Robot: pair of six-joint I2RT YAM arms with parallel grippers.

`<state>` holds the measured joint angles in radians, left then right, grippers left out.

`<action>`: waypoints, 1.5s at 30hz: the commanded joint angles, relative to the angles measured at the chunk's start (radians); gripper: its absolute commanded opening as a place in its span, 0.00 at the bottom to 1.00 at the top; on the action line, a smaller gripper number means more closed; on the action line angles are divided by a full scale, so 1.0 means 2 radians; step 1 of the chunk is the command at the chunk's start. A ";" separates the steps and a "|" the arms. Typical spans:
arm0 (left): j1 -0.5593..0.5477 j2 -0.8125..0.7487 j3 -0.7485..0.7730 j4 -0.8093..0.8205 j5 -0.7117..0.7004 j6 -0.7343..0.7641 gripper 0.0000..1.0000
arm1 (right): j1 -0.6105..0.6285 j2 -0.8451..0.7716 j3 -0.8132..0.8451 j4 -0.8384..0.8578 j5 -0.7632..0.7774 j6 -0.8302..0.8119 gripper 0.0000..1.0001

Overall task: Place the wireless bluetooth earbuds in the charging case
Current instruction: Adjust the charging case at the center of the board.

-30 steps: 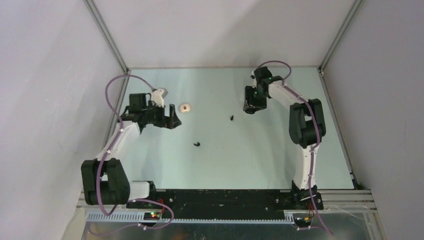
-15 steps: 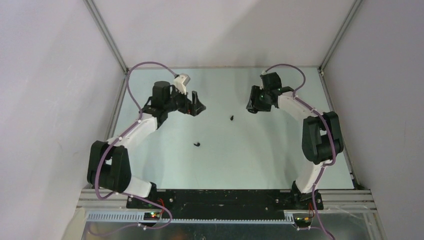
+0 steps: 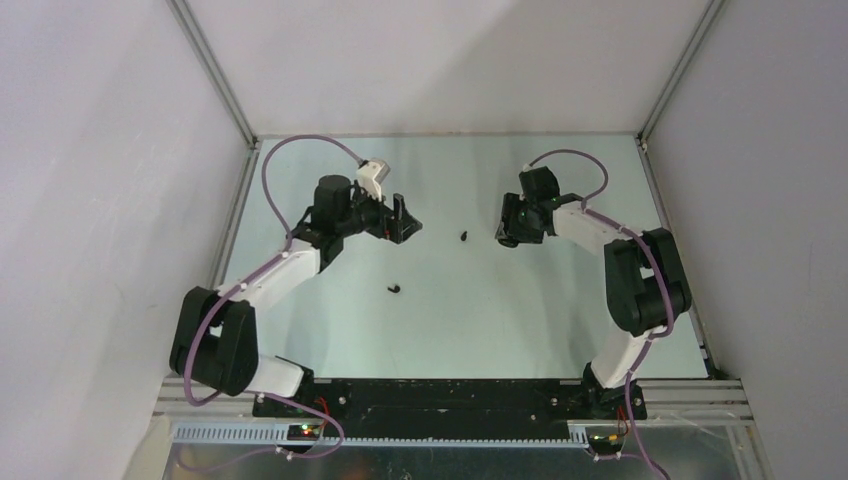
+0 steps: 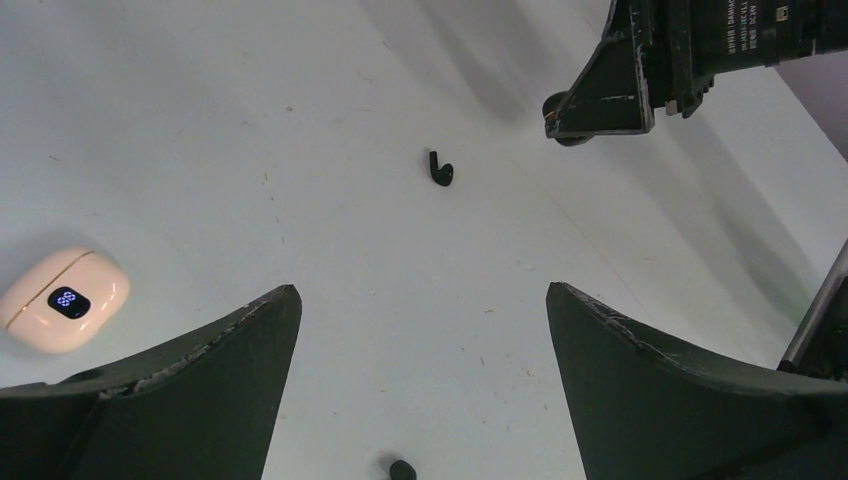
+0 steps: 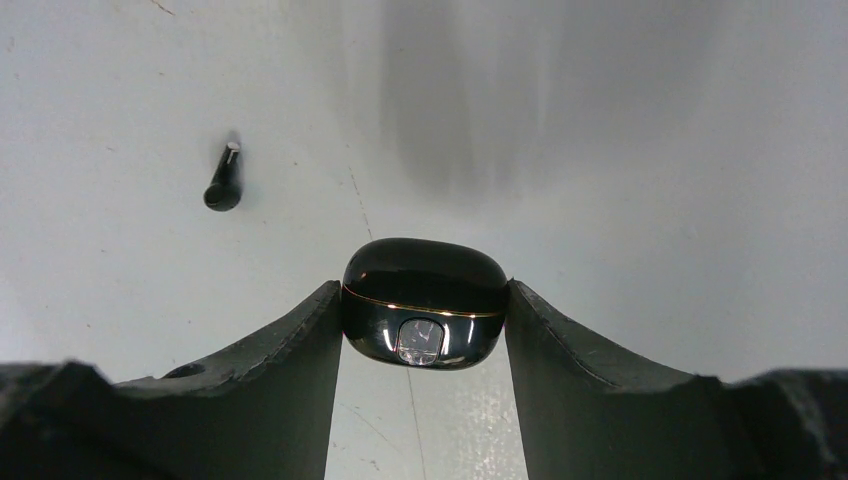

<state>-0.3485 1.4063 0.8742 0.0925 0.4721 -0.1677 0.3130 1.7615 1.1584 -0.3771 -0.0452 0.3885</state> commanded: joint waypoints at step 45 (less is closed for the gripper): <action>0.001 -0.058 0.025 0.000 -0.048 0.017 0.99 | -0.015 0.150 0.286 -0.129 -0.200 -0.236 0.84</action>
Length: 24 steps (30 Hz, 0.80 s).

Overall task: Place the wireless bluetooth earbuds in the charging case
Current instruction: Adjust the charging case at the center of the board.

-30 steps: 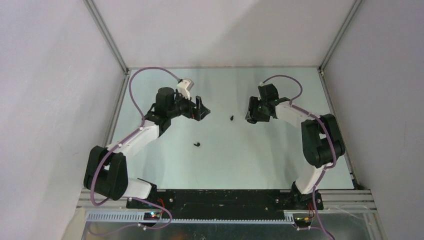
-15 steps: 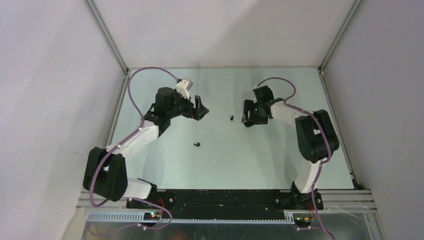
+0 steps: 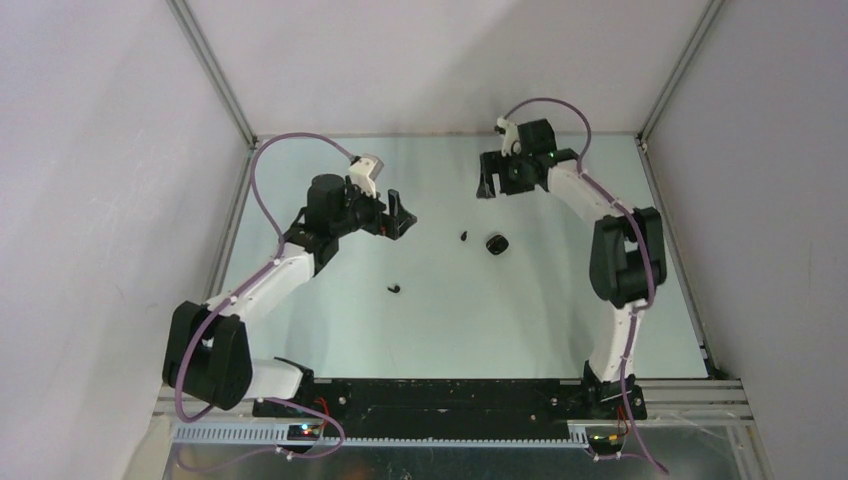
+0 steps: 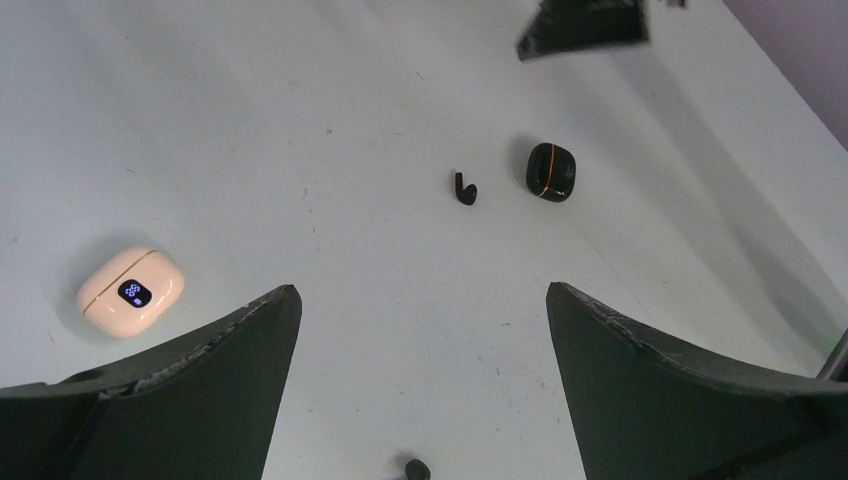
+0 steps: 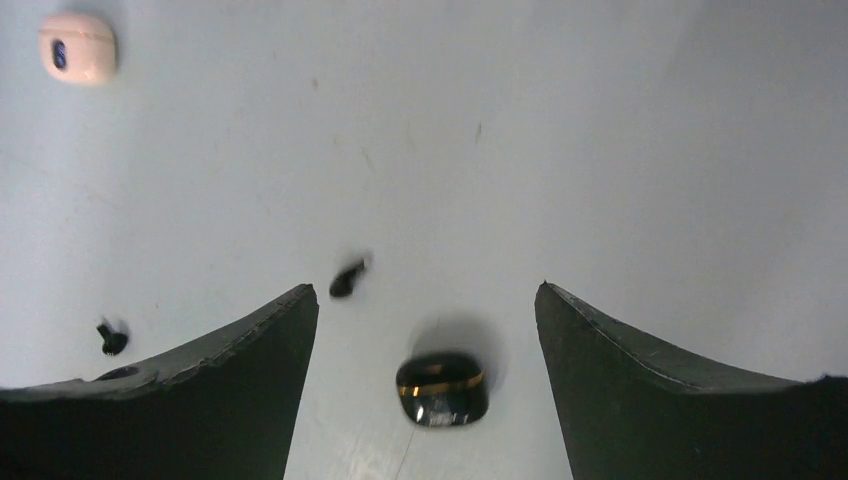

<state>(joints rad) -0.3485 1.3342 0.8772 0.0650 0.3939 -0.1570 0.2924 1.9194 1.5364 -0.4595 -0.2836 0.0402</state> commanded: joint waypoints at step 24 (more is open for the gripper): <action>0.000 -0.046 0.010 0.022 -0.014 0.015 0.99 | -0.006 0.126 0.086 -0.213 -0.121 -0.092 0.79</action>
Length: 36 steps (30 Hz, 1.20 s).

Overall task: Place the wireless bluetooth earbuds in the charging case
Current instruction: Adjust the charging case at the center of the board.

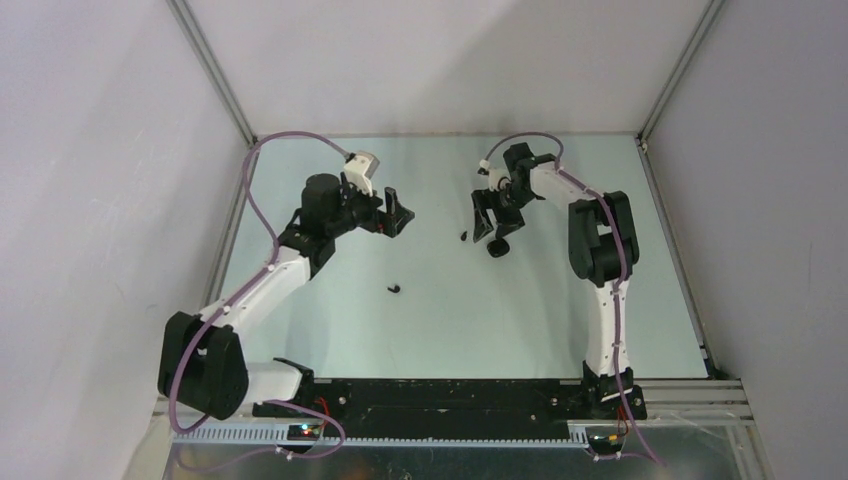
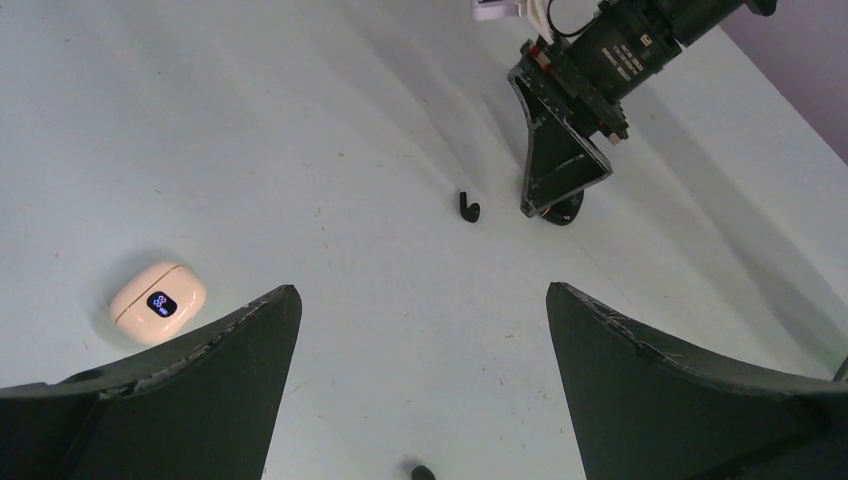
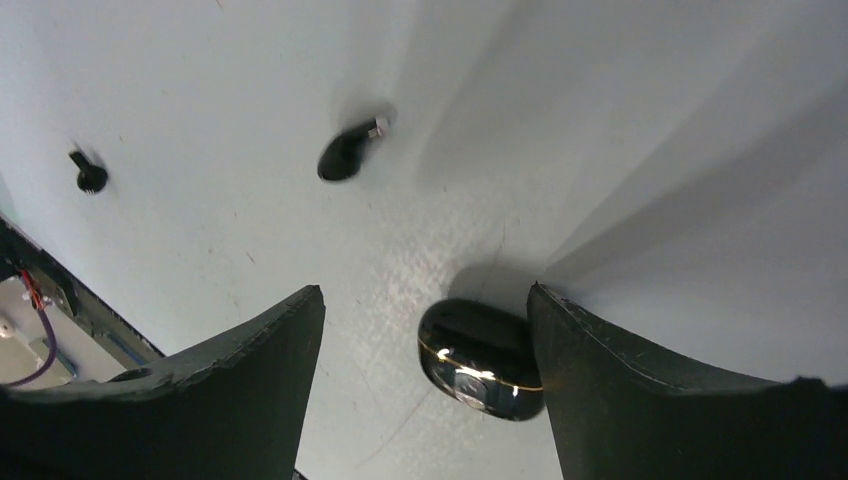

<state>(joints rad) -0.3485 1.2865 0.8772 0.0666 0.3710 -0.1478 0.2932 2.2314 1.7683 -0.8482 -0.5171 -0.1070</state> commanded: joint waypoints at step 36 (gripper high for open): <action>0.001 -0.034 0.002 0.024 0.002 0.006 0.99 | -0.022 -0.066 -0.128 -0.013 -0.071 -0.057 0.59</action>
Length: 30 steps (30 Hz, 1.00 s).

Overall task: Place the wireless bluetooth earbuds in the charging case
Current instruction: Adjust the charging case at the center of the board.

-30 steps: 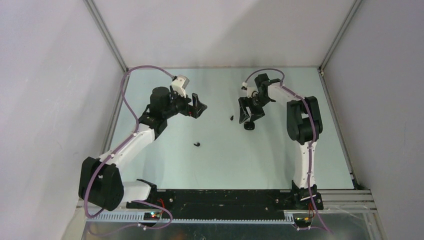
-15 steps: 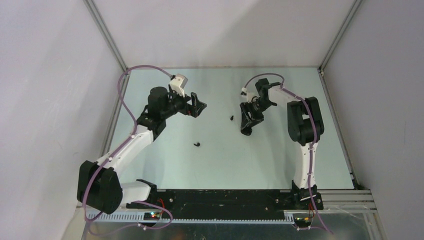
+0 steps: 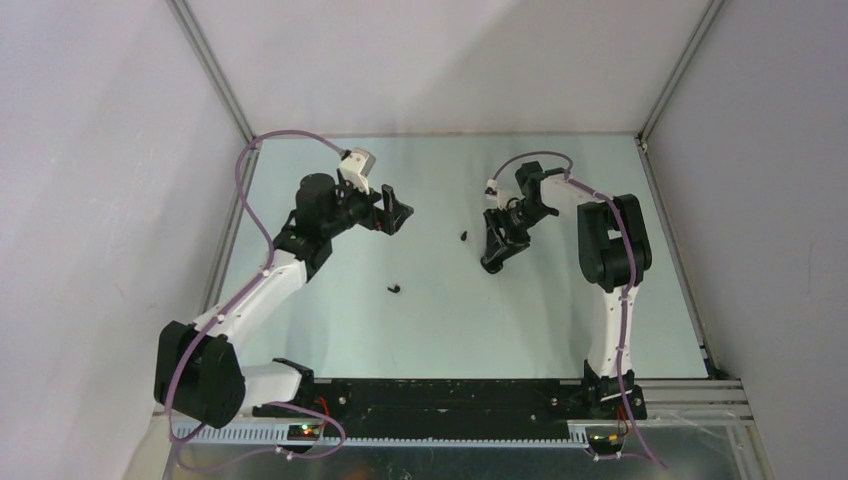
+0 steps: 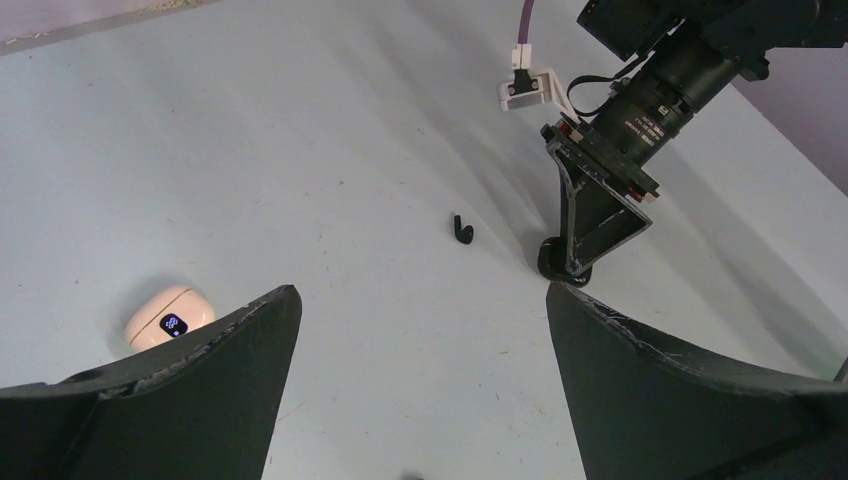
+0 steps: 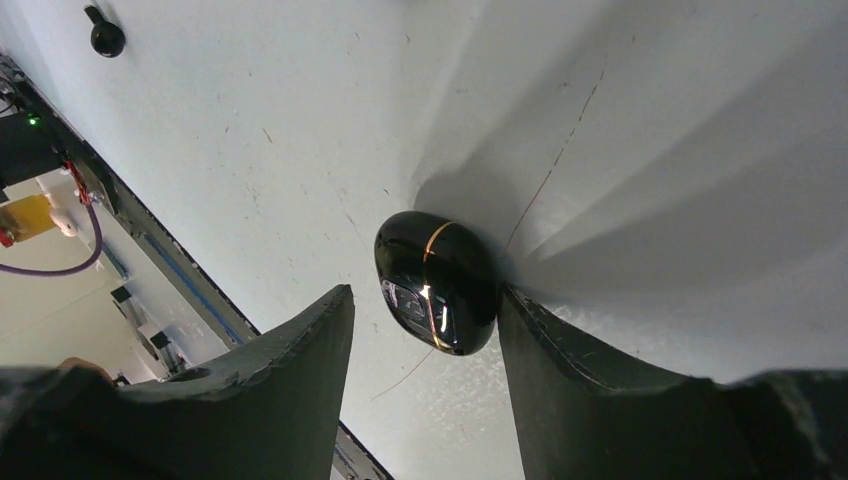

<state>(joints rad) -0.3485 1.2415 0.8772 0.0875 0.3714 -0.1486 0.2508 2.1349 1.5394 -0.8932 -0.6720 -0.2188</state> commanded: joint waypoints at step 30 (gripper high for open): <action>-0.035 0.129 0.021 -0.025 0.030 0.025 0.99 | 0.010 -0.070 -0.063 0.113 -0.003 0.035 0.20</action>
<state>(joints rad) -0.3721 1.4498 0.8623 0.0681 0.3988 -0.1432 0.2600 2.0628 1.4242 -0.7368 -0.6930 -0.1173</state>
